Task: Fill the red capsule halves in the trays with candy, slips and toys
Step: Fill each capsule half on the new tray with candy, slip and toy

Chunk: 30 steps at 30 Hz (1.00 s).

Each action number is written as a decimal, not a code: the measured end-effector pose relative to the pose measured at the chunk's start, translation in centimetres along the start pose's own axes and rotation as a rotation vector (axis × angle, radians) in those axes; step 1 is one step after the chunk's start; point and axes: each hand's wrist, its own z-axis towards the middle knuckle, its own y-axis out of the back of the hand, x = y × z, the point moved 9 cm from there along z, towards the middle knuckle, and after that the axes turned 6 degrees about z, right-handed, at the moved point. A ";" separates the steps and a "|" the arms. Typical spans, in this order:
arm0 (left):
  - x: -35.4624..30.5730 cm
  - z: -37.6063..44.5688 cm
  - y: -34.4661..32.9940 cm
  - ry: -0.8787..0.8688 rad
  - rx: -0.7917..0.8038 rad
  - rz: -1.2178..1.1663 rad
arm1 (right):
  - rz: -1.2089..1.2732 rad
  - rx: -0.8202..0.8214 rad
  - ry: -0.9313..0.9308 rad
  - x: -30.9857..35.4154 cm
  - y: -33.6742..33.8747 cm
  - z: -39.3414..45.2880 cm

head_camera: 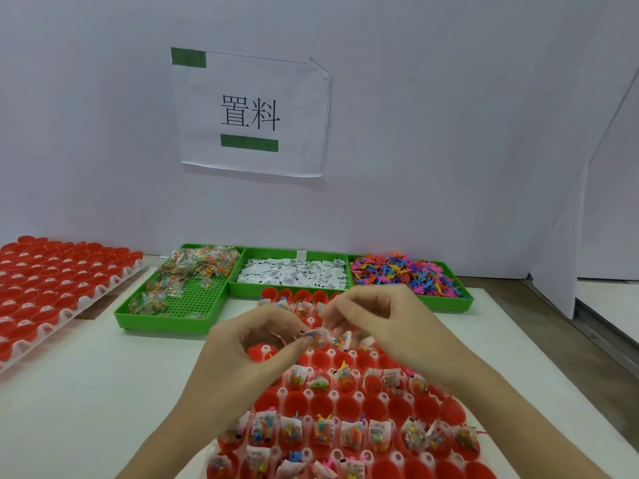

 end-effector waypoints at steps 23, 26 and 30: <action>1.0 0.6 2.4 0.060 -0.103 -0.029 | -1.022 -0.176 -0.141 -12.8 8.9 14.2; 0.9 0.5 2.4 0.063 -0.099 -0.042 | -1.046 -0.187 -0.124 -12.8 9.0 14.1; 0.8 0.5 2.3 0.063 -0.098 -0.033 | -1.101 -0.187 -0.080 -12.7 9.0 13.8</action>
